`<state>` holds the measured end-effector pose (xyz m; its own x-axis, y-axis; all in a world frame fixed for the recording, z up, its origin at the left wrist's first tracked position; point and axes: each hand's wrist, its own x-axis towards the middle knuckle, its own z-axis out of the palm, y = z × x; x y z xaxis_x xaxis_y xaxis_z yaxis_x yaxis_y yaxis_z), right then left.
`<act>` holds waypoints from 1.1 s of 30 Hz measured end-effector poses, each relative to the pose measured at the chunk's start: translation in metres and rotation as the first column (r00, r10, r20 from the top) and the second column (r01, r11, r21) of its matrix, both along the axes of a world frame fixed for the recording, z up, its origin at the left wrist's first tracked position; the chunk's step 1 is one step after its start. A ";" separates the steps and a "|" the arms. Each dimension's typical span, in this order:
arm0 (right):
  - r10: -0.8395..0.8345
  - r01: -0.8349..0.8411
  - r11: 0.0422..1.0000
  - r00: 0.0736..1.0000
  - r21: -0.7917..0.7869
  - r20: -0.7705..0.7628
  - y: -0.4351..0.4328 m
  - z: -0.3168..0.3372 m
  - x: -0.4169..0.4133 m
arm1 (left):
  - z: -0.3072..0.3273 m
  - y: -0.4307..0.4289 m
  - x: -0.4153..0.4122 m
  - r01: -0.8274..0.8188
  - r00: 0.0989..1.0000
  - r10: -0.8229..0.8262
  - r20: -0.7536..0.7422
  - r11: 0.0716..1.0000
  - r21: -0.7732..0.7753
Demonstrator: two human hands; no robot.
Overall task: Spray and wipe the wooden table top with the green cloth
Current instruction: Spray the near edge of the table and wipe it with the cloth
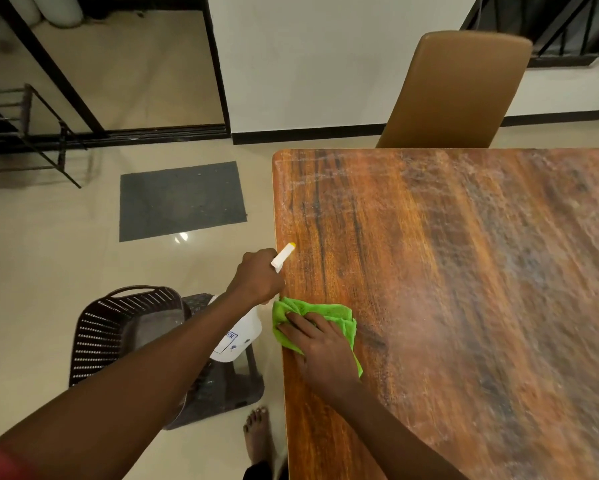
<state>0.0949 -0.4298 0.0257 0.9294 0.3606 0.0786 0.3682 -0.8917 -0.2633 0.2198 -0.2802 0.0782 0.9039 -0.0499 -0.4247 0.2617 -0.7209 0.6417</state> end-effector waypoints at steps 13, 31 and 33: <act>0.035 -0.035 0.998 0.999 0.059 0.007 -0.005 0.009 0.003 | 0.015 -0.005 -0.019 0.176 0.979 -0.164 -0.118 0.980 0.095; 0.071 -0.071 0.995 0.997 0.067 -0.006 -0.009 0.016 0.035 | 0.012 0.002 -0.001 -0.164 0.985 0.169 0.047 0.983 -0.087; 0.129 -0.129 0.990 0.992 0.063 0.004 -0.015 0.016 0.020 | 0.008 0.002 0.003 -0.178 0.982 0.183 0.038 0.979 -0.101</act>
